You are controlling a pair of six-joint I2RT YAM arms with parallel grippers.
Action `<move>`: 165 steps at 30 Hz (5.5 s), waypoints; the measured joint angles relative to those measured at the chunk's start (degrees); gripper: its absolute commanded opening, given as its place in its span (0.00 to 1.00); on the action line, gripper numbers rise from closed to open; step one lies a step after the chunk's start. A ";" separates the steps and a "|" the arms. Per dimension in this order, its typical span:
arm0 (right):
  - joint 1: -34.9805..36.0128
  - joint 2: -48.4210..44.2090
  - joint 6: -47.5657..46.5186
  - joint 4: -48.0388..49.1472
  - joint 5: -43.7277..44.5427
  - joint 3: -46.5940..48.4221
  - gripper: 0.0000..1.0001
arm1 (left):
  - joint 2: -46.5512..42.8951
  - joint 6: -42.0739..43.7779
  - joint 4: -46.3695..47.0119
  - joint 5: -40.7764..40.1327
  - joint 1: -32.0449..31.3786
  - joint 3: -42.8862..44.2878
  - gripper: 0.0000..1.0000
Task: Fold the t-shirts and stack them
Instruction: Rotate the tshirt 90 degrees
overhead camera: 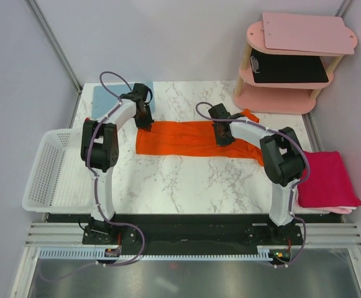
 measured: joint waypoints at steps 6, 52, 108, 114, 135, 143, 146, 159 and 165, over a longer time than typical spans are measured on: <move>0.04 2.19 -0.02 0.07 1.70 1.60 0.00 | 3.91 0.37 -3.78 -2.78 0.00 4.20 0.02; -0.28 1.31 -8.26 -3.58 9.14 12.94 0.00 | -13.84 -2.69 -15.54 -18.29 -12.96 -6.82 0.02; 1.14 37.29 -28.09 5.22 1.11 54.36 0.00 | -7.08 -5.20 -24.55 -5.55 -34.93 -19.93 0.02; 1.03 39.21 -26.40 6.58 -4.20 58.75 0.00 | -7.89 -6.05 -21.73 -1.01 -35.67 -19.43 0.02; 1.22 -6.71 -8.11 6.58 -15.98 9.20 0.00 | -27.08 -7.45 -12.48 -5.01 -24.22 -27.56 0.02; 8.00 -7.21 -0.59 3.34 -24.81 -8.68 0.00 | -22.67 -5.64 -6.95 -2.08 -19.34 -28.33 0.02; 10.69 -7.28 1.16 3.23 -26.47 -11.74 0.00 | -21.70 -5.07 -5.40 -1.07 -18.14 -28.41 0.02; 12.90 -8.02 5.16 3.48 -26.71 -14.12 0.00 | -19.19 -3.80 -2.40 0.72 -16.68 -29.92 0.02; 13.44 -8.04 6.82 1.51 -23.58 -13.51 0.00 | -19.19 -3.32 -2.29 0.72 -15.32 -31.08 0.02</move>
